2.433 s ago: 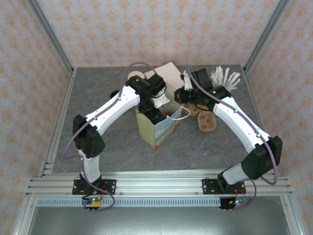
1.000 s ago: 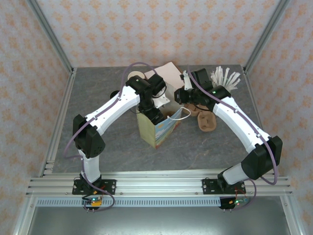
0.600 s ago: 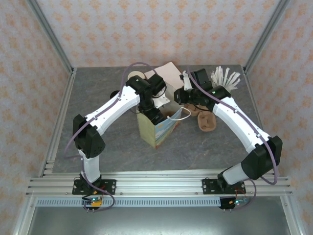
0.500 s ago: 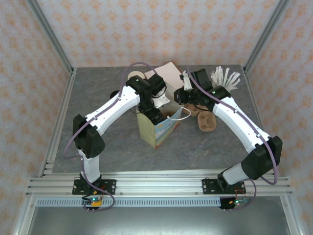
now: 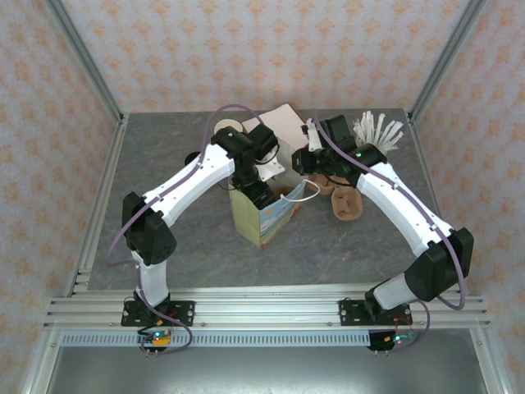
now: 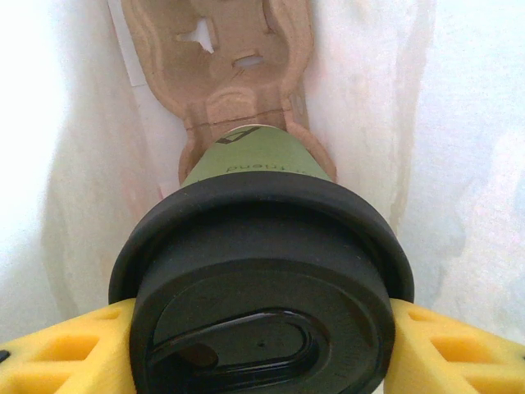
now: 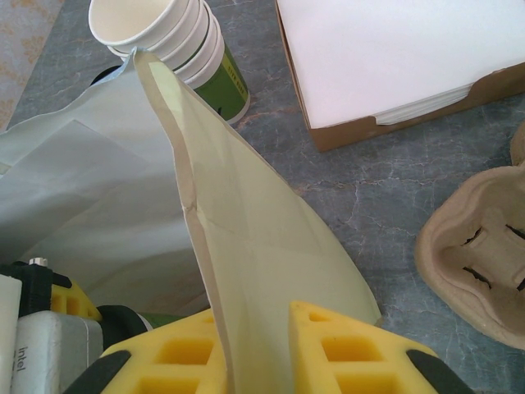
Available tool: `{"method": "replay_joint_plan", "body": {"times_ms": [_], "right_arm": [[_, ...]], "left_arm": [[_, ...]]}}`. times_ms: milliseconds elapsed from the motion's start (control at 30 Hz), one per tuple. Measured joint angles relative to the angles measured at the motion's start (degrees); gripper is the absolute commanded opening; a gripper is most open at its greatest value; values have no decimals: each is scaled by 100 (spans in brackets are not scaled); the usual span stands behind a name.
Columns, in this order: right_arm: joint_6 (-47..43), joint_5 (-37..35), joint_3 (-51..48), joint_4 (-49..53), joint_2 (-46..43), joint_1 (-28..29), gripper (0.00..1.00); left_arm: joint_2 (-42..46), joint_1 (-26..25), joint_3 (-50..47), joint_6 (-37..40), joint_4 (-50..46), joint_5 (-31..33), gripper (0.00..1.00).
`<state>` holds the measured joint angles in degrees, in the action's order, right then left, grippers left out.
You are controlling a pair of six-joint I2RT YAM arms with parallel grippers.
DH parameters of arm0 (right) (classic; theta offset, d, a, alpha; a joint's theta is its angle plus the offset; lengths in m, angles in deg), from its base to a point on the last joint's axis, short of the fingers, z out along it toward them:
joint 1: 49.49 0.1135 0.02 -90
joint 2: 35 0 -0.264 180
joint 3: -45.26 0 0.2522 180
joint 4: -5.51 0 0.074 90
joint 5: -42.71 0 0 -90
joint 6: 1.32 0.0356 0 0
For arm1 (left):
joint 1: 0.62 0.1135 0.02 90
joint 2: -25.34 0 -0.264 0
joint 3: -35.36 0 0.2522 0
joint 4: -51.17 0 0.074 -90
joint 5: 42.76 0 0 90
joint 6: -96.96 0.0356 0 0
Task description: Pack the takeout coffee
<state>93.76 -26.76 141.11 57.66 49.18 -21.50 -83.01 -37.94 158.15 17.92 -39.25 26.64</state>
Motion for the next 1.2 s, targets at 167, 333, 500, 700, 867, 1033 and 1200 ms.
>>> {"method": "replay_joint_plan", "body": {"times_ms": [167, 333, 500, 700, 867, 1033, 1200], "right_arm": [[0, 2, 0, 0, 0, 0, 21], [-2, 0, 0, -2, 22, 0, 21], [-2, 2, 0, 2, 42, 0, 21], [-2, 2, 0, 17, 63, 0, 21], [-2, 2, 0, 17, 63, 0, 21], [0, -2, 0, 17, 63, 0, 22], [0, -17, 0, 20, 63, 0, 22]], "left_arm": [[-2, -2, 0, -94, 0, 13, 32], [-2, -2, 4, -286, -7, 107, 31], [-184, -7, 122, -496, -63, 214, 31], [-350, -94, 393, -649, -229, 348, 31], [-501, -175, 660, -708, -409, 481, 31], [-540, -234, 756, -793, -520, 625, 31], [-542, -245, 804, -848, -599, 763, 31]]}}
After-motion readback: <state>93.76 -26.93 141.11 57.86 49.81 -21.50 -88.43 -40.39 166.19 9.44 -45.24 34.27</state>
